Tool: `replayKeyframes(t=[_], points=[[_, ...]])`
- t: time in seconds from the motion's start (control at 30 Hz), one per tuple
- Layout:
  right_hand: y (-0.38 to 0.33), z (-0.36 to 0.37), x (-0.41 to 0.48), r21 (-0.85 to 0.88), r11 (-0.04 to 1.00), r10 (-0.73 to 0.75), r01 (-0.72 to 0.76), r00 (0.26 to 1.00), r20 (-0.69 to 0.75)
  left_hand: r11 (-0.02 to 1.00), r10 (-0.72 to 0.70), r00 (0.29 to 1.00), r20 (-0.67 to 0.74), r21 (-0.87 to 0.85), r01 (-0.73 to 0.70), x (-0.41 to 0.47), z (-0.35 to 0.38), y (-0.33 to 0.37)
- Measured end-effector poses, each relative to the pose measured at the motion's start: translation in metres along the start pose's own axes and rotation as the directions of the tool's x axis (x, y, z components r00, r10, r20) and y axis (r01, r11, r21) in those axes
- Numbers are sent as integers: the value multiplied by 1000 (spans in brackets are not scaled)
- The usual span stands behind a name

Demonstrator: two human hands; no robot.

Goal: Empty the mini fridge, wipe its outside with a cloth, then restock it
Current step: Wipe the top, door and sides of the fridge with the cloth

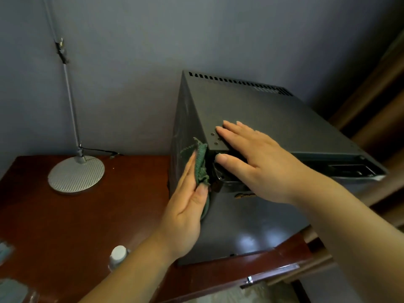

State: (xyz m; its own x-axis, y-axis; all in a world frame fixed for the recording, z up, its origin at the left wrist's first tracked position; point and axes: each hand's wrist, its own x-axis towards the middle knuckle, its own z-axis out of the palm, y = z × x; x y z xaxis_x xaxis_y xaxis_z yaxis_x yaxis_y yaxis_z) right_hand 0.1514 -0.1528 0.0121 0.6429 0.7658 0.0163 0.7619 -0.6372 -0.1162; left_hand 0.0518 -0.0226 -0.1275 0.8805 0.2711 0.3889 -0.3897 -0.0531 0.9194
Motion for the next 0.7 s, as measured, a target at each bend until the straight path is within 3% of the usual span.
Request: replayKeyframes(t=[0.23, 0.47, 0.7], points=[[-7, 10, -12, -43, 998, 34, -38, 996, -85, 997, 29, 997, -70, 80, -23, -20, 11, -16], [-11, 29, -35, -191, 982, -39, 5, 984, -174, 994, -107, 960, -257, 0, 110, -48, 36, -39], [-5, 42, -36, -239, 970, -108, 31, 943, -314, 975, 111, 950, -293, 218, -47, -31, 44, -19]])
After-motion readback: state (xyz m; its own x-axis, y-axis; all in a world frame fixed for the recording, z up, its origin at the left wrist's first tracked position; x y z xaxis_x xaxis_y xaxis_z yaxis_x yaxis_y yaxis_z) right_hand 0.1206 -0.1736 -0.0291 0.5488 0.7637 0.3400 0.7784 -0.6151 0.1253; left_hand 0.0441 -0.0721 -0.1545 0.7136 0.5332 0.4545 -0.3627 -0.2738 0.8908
